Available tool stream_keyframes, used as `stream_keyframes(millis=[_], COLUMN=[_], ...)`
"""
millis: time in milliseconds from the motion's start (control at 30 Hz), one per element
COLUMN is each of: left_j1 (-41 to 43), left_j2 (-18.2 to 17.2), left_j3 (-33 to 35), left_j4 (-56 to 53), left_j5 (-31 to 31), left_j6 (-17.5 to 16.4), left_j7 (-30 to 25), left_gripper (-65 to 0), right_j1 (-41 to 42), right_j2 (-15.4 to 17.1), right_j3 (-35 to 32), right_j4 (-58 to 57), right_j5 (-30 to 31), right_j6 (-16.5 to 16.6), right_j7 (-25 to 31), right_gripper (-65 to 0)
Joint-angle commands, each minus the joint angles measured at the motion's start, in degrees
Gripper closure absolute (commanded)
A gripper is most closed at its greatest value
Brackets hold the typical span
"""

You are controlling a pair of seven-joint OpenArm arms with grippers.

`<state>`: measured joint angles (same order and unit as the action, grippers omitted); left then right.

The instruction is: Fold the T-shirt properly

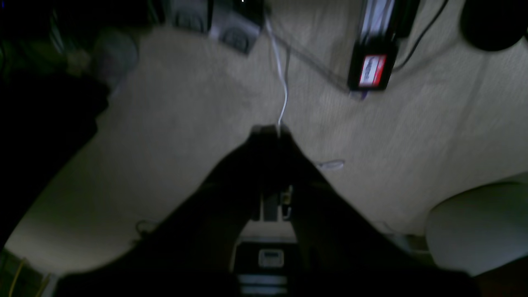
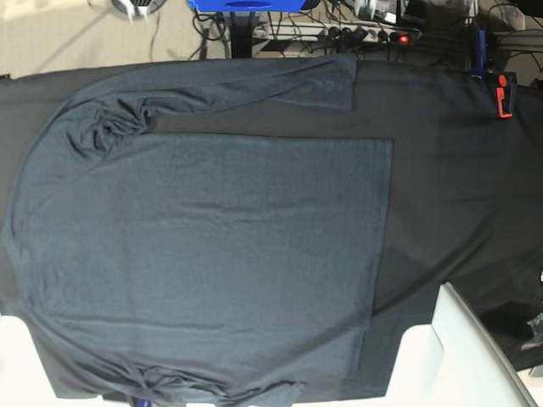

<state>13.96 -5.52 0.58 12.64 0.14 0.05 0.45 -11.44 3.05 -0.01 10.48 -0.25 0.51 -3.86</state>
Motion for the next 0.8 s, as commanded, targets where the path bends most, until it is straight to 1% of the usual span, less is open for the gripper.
stream_keyframes(millis=[0, 167, 233, 333, 400, 467, 533, 633, 700, 767], left_j1=[0.1, 4.2, 4.8, 7.2, 10.9, 15.8, 21.7, 30.0, 33.9, 37.7], left_j2=[-0.2, -0.3, -0.3, -0.8, -1.2, -1.8, -2.1, -3.5, -3.6, -3.5], left_j3=[0.1, -0.4, -0.4, -0.5, -0.7, -0.7, -0.7, -0.8, -1.3, -4.6], left_j4=[1.2, 8.1, 9.1, 11.1, 16.7, 24.9, 34.2, 49.3, 57.6, 65.9], left_j5=[0.0, -0.1, -0.1, -0.1, -0.1, -0.2, -0.2, -0.3, -0.4, -0.3], left_j6=[0.3, 0.3, 0.3, 0.3, 0.3, 0.3, 0.3, 0.3, 0.3, 0.3], left_j7=[-0.5, -0.4, -0.2, -0.5, -0.5, -0.5, -0.5, -0.5, -0.4, -0.4], left_gripper=[0.0, 0.0, 0.0, 0.0, 0.0, 0.0, 0.0, 0.0, 0.0, 0.0], right_j1=[0.7, 0.6, 0.5, -1.5, -5.7, -11.2, -17.3, -26.5, -31.2, -34.8], right_j2=[0.2, 0.2, 0.1, 0.1, 0.2, 0.3, 0.4, 0.4, 0.4, 0.0], right_j3=[-0.1, 0.1, 0.1, 0.1, 0.2, 0.2, 0.3, 0.4, 2.4, 5.1], right_j4=[0.5, 0.6, 0.6, 4.1, 11.5, 22.2, 35.7, 57.6, 69.7, 80.1], right_j5=[0.1, 0.2, 0.2, 0.3, 0.3, 0.3, 0.3, 0.3, 0.3, 0.3], right_j6=[0.0, 0.0, 0.0, 0.0, 0.0, 0.0, -0.2, -0.4, -0.4, -0.4], right_j7=[0.7, 0.6, 0.1, -4.5, -7.6, -11.1, -15.0, -22.2, -26.3, -29.7], right_gripper=[0.0, 0.0, 0.0, 0.0, 0.0, 0.0, 0.0, 0.0, 0.0, 0.0])
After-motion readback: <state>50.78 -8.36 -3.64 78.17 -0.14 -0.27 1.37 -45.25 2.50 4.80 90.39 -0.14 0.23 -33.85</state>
